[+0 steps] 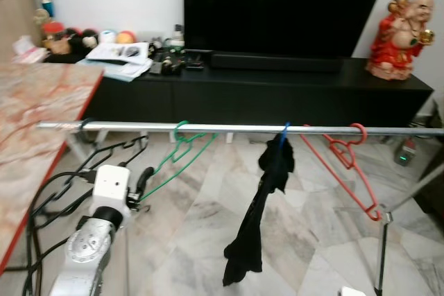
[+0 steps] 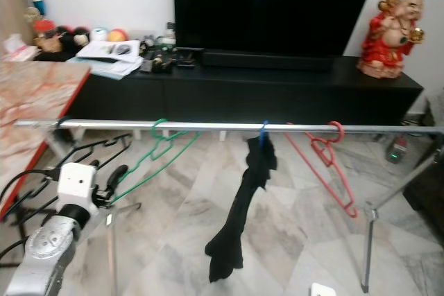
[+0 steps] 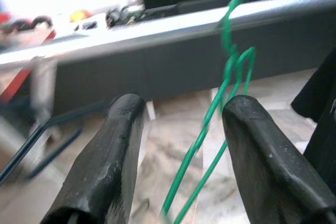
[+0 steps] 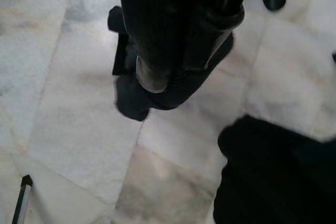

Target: Hang hanger

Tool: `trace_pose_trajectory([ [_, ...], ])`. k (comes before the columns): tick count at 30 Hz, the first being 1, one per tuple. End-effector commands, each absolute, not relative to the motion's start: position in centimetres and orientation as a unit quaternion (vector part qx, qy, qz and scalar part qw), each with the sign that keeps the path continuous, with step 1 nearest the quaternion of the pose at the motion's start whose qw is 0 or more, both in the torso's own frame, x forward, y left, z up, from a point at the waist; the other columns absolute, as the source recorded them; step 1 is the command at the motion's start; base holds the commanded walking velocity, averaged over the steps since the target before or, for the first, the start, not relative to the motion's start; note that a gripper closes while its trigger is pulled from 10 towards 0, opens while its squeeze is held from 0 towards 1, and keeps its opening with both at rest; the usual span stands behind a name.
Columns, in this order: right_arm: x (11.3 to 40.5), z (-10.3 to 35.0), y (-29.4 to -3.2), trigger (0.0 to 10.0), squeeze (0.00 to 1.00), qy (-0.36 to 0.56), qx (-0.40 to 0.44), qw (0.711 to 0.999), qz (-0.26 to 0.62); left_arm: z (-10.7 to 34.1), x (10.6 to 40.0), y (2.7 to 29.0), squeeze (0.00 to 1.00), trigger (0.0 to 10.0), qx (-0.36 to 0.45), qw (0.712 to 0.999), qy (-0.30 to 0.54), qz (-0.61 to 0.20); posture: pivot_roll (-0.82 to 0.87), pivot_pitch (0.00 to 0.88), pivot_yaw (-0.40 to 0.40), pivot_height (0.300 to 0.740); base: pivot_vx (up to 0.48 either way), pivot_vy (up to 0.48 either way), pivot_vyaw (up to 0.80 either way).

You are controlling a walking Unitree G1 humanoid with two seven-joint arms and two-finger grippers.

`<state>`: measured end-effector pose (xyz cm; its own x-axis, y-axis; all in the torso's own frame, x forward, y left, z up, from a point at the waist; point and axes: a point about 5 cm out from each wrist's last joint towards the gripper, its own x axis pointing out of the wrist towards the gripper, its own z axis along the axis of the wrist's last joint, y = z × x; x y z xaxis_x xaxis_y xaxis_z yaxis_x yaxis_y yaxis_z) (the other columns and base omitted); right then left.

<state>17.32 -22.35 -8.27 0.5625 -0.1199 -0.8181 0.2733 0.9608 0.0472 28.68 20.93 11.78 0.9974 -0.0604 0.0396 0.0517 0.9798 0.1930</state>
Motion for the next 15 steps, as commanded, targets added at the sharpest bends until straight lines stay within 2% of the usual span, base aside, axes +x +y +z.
trace_pose_trajectory([
  [1, 17.1, -8.1, -23.5, 10.0, 0.0, 0.449, 0.078, 0.881, -0.128, 12.1, 29.2, 19.8, 0.0, 10.0, 0.092, 0.994, -0.026, -0.045, 0.14, 0.0, -0.09, 0.74, 0.379, 0.0, 0.0],
  [7, 17.1, -8.1, -23.5, 10.0, 0.0, 0.451, 0.074, 0.88, -0.127, 11.9, 29.0, 19.2, 0.0, 10.0, 0.113, 0.991, -0.024, -0.068, 0.14, 0.0, -0.091, 0.74, 0.359, 0.0, 0.0],
  [15, 17.2, -8.1, -23.5, 10.0, 0.0, 0.452, 0.069, 0.881, -0.122, 10.3, 27.7, 18.7, 0.0, 10.0, 0.158, 0.971, 0.048, -0.172, 0.15, 0.0, -0.087, 0.74, 0.0, 0.0, 0.0],
])
